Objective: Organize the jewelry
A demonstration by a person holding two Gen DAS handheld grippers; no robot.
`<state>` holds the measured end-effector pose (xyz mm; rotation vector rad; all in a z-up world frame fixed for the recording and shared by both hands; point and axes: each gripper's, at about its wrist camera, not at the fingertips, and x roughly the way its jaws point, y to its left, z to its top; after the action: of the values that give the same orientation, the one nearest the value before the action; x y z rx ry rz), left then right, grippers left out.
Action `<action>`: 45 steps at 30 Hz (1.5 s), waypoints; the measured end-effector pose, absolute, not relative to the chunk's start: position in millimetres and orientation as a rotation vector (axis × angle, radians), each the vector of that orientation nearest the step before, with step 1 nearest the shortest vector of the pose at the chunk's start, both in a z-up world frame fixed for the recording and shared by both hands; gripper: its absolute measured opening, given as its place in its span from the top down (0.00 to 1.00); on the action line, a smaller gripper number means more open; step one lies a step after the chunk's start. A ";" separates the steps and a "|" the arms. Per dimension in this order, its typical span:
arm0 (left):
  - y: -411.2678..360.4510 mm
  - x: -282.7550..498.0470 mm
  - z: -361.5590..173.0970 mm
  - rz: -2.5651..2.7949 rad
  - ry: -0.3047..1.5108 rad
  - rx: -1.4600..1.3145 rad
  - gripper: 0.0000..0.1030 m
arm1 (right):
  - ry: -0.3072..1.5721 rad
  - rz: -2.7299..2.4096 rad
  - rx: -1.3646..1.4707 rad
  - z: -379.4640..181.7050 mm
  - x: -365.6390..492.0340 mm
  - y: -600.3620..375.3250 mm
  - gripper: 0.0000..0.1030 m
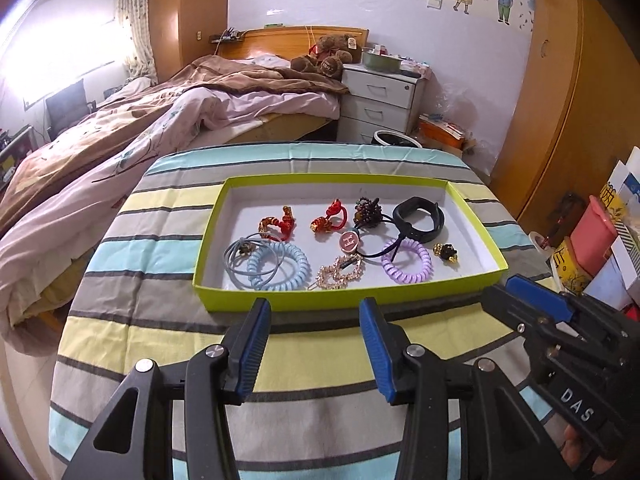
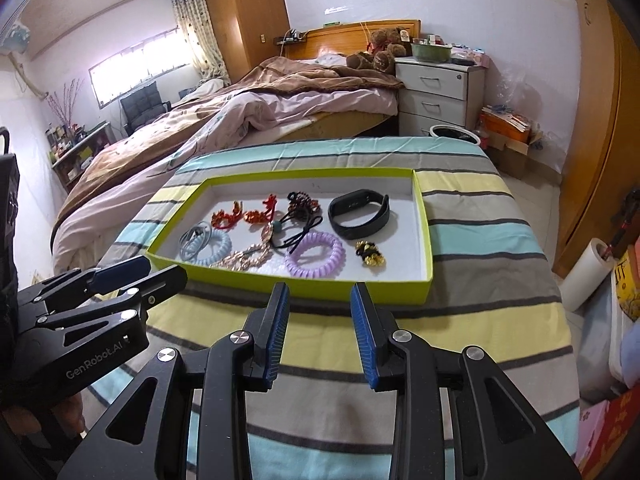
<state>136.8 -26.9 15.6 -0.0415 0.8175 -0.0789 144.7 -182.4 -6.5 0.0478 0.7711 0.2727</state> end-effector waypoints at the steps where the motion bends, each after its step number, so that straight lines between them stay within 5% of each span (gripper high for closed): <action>1: -26.8 135.6 16.0 -0.083 0.815 -0.039 0.56 | 0.773 0.274 0.047 -7.1 142.8 -181.1 0.68; 45: -20.4 123.7 21.0 -0.057 0.818 -0.060 0.56 | 0.768 0.280 0.038 -4.4 131.7 -171.2 0.68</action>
<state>123.7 -20.4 21.0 -0.0601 0.8178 -0.0567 131.7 -171.2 -4.4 0.0380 0.7683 0.2798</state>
